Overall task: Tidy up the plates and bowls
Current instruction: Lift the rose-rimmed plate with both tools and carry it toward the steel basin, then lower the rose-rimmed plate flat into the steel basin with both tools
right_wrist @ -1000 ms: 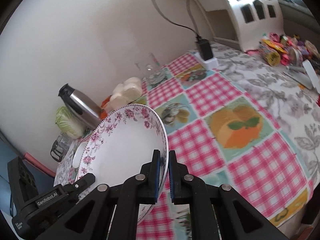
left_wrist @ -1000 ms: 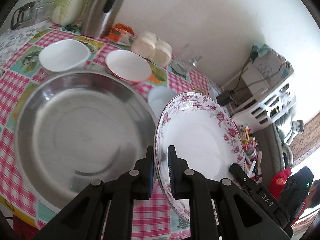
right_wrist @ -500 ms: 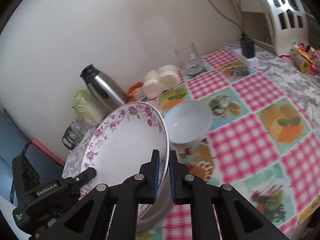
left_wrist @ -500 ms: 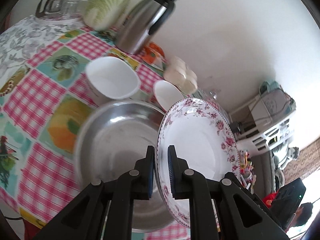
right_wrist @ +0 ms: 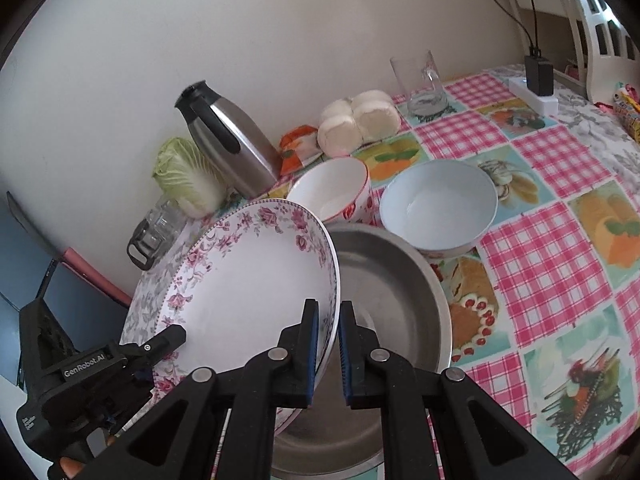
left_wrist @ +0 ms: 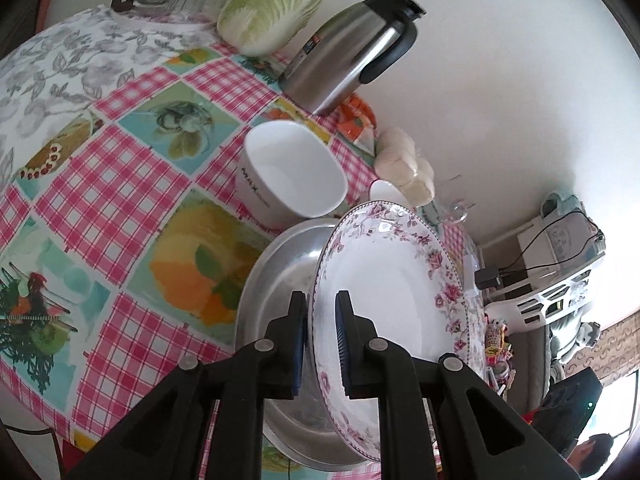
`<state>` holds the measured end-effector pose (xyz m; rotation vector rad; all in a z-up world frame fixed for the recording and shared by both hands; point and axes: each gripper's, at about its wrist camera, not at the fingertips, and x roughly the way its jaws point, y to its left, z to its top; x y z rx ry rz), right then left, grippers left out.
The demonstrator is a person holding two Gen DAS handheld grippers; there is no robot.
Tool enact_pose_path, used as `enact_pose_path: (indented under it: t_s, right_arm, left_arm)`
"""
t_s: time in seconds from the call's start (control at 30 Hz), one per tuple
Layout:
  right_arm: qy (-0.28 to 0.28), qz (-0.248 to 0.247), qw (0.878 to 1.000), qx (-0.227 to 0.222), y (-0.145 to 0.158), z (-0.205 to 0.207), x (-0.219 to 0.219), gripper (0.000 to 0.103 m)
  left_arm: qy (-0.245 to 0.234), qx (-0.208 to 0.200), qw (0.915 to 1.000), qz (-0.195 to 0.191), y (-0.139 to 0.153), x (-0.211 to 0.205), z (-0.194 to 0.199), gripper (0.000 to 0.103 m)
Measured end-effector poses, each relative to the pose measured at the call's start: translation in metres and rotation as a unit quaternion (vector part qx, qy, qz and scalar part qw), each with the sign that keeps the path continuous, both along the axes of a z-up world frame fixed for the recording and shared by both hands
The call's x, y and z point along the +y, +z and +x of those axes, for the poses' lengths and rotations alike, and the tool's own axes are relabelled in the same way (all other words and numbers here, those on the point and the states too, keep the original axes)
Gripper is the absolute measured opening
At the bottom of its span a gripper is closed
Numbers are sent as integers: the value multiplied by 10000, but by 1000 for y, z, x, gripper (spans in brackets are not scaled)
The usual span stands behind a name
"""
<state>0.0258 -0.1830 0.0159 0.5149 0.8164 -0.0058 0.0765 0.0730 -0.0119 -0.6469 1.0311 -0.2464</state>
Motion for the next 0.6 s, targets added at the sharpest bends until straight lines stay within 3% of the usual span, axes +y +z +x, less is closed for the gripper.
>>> enact_pose_path:
  t_s: [0.6]
  right_arm:
    - [-129,-75,9976,669,-39,7,-19,10]
  left_arm:
    - [-216,553,9980,237,-43,-24,13,13]
